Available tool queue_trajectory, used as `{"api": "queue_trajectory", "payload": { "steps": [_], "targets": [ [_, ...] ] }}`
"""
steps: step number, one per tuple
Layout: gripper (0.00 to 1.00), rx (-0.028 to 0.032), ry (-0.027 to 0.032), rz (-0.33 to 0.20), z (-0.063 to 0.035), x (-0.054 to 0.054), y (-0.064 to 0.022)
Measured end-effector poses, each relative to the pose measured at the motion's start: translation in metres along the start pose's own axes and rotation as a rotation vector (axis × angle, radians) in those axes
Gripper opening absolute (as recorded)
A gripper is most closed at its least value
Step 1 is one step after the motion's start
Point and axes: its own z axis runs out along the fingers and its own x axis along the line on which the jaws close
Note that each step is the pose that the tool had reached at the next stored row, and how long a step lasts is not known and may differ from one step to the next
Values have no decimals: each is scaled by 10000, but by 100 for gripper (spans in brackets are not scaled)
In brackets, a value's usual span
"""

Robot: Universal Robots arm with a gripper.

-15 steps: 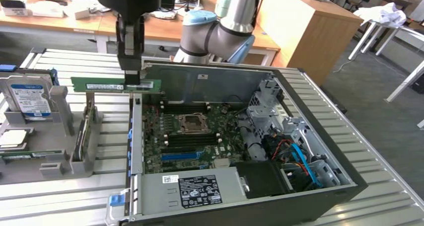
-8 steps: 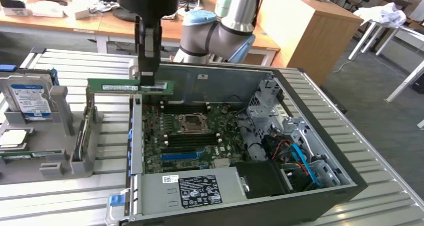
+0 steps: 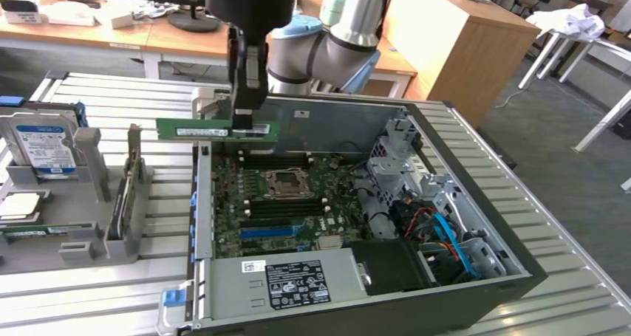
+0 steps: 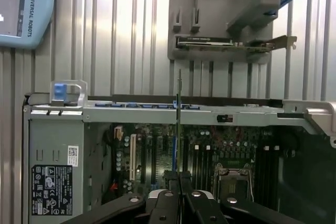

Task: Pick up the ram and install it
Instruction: 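Pick up the ram and move it above insertion slot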

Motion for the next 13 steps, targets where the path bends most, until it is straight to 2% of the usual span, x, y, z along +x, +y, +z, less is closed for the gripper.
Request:
{"api": "queue_trajectory", "payload": {
  "steps": [13],
  "targets": [
    [12, -1, 0, -13, 5, 46, -383]
  ]
}}
